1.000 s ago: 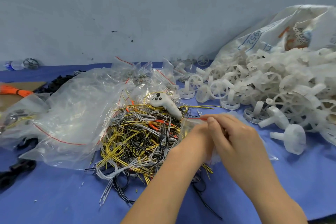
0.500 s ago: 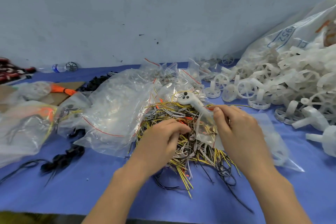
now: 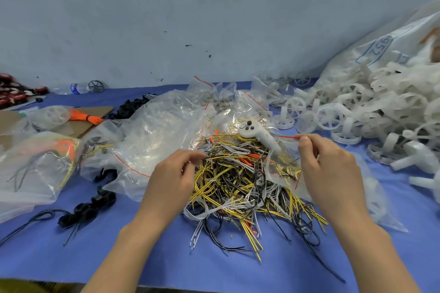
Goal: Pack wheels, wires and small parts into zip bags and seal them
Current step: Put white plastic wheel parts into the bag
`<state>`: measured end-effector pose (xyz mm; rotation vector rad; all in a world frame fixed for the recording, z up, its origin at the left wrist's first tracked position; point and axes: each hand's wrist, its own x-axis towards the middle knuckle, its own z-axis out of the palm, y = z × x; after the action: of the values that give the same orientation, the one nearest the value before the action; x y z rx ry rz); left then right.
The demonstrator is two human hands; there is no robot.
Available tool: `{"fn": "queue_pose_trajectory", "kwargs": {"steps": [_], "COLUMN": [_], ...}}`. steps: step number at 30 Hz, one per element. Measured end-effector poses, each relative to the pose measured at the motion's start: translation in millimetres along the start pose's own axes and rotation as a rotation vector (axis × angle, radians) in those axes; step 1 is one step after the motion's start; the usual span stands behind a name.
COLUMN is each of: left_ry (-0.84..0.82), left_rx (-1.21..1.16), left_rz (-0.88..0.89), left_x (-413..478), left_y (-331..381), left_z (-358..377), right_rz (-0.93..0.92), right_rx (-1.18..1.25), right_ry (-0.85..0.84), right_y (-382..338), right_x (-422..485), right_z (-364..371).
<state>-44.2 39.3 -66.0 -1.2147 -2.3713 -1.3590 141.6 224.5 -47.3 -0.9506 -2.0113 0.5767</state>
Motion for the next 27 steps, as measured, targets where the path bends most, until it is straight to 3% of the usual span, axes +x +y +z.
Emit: {"fn": "queue_pose_trajectory", "kwargs": {"steps": [6, 16, 20, 24, 27], "left_ry": [-0.029, -0.311, -0.389, -0.506, -0.522], "left_rx": [-0.155, 0.198, 0.191, 0.346, 0.415], "left_rz": [-0.065, -0.187, -0.102, 0.071, 0.007], "left_x": [70, 216, 241, 253, 258], "left_y": [25, 9, 14, 40, 57], "left_z": [37, 130, 160, 204, 232], "right_rz": [0.069, 0.018, 0.036, 0.053, 0.057], "right_rx": [-0.006, 0.056, 0.161, 0.201, 0.223], "right_ry": [-0.009, -0.174, -0.203, -0.165, -0.152], "right_y": [12, 39, 52, 63, 68], "right_x": [9, 45, 58, 65, 66], "right_z": [-12, -21, -21, -19, -15]}}
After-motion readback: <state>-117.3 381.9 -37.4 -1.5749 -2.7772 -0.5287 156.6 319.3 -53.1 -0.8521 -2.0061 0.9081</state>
